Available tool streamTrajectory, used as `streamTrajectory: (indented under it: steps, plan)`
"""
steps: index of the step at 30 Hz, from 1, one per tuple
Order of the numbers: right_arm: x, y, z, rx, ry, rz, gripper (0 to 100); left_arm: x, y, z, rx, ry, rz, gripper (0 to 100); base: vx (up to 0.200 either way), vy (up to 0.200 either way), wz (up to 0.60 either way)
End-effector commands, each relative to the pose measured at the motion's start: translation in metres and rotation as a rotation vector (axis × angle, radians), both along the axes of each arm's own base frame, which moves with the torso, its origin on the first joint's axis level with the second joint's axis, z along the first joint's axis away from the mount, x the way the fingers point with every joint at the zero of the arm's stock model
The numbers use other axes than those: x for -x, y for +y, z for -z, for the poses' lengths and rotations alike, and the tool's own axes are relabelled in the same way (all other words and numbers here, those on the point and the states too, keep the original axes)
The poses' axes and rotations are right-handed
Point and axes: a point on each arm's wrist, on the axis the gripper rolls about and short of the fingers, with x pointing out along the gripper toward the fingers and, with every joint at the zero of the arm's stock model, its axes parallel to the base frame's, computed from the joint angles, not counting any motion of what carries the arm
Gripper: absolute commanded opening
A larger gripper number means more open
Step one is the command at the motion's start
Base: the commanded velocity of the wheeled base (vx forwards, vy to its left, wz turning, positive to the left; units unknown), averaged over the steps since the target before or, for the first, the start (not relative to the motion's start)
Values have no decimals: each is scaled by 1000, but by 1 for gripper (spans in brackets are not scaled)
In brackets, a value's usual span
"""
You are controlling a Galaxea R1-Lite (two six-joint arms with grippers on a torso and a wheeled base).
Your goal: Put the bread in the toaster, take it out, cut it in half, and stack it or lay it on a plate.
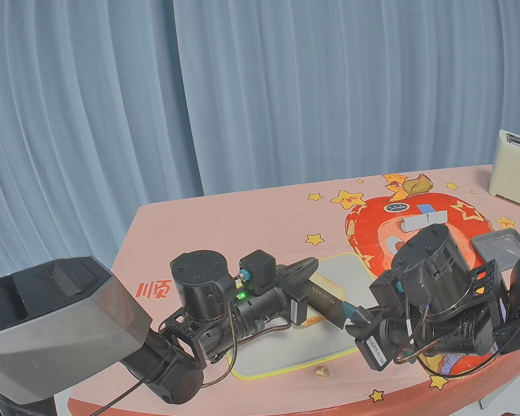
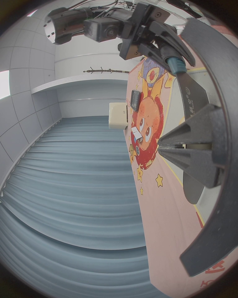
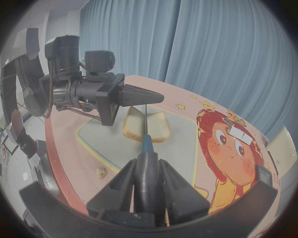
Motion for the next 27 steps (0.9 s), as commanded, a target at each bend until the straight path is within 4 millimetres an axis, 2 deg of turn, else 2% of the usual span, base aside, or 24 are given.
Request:
streamTrajectory:
  steps: [1, 6, 10, 16, 27]
  plan:
    - [1, -1, -3, -8, -10, 5, 0, 0, 0, 1, 0, 1, 0, 0, 0, 0, 0]
    - [0, -1, -5, -52, -48, 9, 0, -1, 1, -4, 9, -11, -3, 0, 0, 0, 0]
    - [-1, 0, -5, -92, -81, 12, 0, 1, 3, -19, 46, -58, -5, 0, 0, 0, 0]
    - [5, -3, 7, -68, -54, 2, 0, -1, 5, -21, 50, -63, -12, 0, 0, 0, 0]
    - [7, -3, 8, -107, -36, 41, 0, -8, 14, -32, 70, -88, -42, 0, 0, 0, 0]
